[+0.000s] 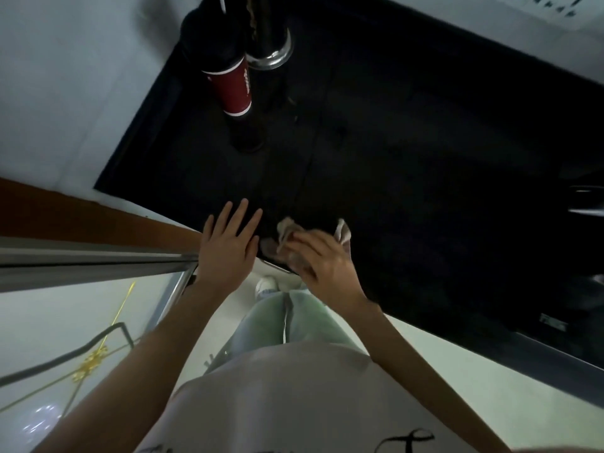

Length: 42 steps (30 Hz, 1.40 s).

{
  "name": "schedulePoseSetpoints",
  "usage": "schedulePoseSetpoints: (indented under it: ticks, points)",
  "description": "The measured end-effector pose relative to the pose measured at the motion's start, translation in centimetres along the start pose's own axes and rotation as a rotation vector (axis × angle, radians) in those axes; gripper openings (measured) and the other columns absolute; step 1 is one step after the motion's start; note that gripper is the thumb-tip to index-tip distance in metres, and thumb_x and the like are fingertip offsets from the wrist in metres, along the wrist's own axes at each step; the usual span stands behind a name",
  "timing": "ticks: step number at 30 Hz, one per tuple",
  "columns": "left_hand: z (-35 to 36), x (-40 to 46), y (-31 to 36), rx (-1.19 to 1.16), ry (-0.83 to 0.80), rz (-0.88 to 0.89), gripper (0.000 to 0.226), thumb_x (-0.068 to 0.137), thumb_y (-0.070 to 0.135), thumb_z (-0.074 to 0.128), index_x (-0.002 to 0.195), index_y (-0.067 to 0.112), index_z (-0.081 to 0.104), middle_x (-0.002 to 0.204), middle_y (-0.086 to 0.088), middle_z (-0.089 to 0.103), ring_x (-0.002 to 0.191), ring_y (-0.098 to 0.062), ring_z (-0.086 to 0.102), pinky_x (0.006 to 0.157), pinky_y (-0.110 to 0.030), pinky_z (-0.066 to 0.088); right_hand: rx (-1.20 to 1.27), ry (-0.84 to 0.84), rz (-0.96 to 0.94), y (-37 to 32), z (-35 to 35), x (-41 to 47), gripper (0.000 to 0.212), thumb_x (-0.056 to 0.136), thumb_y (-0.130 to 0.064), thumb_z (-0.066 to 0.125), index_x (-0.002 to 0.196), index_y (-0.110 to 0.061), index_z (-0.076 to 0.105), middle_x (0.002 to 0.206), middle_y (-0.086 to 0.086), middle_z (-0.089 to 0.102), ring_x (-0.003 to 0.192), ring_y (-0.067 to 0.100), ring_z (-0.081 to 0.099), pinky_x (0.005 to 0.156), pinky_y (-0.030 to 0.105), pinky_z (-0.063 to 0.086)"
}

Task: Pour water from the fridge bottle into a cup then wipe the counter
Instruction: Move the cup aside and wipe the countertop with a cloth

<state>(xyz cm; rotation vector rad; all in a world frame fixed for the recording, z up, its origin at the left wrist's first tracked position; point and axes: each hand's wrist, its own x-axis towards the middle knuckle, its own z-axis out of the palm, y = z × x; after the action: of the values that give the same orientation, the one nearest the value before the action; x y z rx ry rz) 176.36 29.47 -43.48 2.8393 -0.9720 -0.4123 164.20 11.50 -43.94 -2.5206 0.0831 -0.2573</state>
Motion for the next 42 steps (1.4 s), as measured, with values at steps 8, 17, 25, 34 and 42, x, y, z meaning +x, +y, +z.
schedulePoseSetpoints:
  ticks: [8,17,25,34,42]
  points:
    - [0.3,0.0,-0.2,-0.003,-0.001,0.0,0.05,0.097,0.037,0.031,0.142,0.021,0.045,0.151,-0.009,0.04,0.14,-0.034,0.034,0.109,-0.057,0.03,-0.112,0.141,0.251,9.6,-5.2,3.3,0.034,0.085,-0.014,0.066,0.118,-0.013,0.065,0.123,0.008,0.063,0.111,0.029,0.058,0.097,0.039,0.046]
    - [0.5,0.1,0.0,0.0,-0.035,-0.029,0.052,0.096,0.038,0.029,0.145,0.023,0.04,0.155,-0.007,0.035,0.143,-0.032,0.029,0.112,-0.056,0.027,-0.062,-0.007,0.147,7.5,-1.5,16.6,0.036,0.08,-0.025,0.07,0.115,-0.015,0.065,0.116,0.005,0.066,0.108,0.027,0.06,0.097,0.039,0.045]
    - [0.5,0.1,0.2,-0.033,0.01,-0.047,0.05,0.096,0.038,0.03,0.141,0.023,0.046,0.152,-0.005,0.039,0.142,-0.03,0.032,0.112,-0.055,0.029,-0.068,-0.041,-0.017,7.8,-3.4,8.0,0.04,0.083,-0.016,0.068,0.123,-0.018,0.063,0.128,-0.001,0.06,0.118,0.02,0.053,0.101,0.032,0.043]
    - [1.1,0.1,0.1,-0.066,0.087,-0.049,0.047,0.097,0.036,0.035,0.14,0.023,0.049,0.152,-0.005,0.04,0.142,-0.03,0.033,0.113,-0.055,0.027,-0.146,-0.061,0.12,12.7,-3.0,24.9,0.038,0.087,-0.028,0.061,0.123,-0.016,0.06,0.125,0.005,0.061,0.114,0.027,0.055,0.1,0.036,0.041]
    - [0.7,0.0,0.1,0.008,0.056,-0.032,0.048,0.097,0.036,0.033,0.141,0.023,0.047,0.152,-0.007,0.039,0.141,-0.031,0.035,0.111,-0.054,0.029,-0.044,-0.169,-0.183,6.6,-1.2,15.1,0.039,0.087,-0.027,0.062,0.125,-0.018,0.06,0.129,-0.002,0.059,0.116,0.018,0.053,0.102,0.032,0.037]
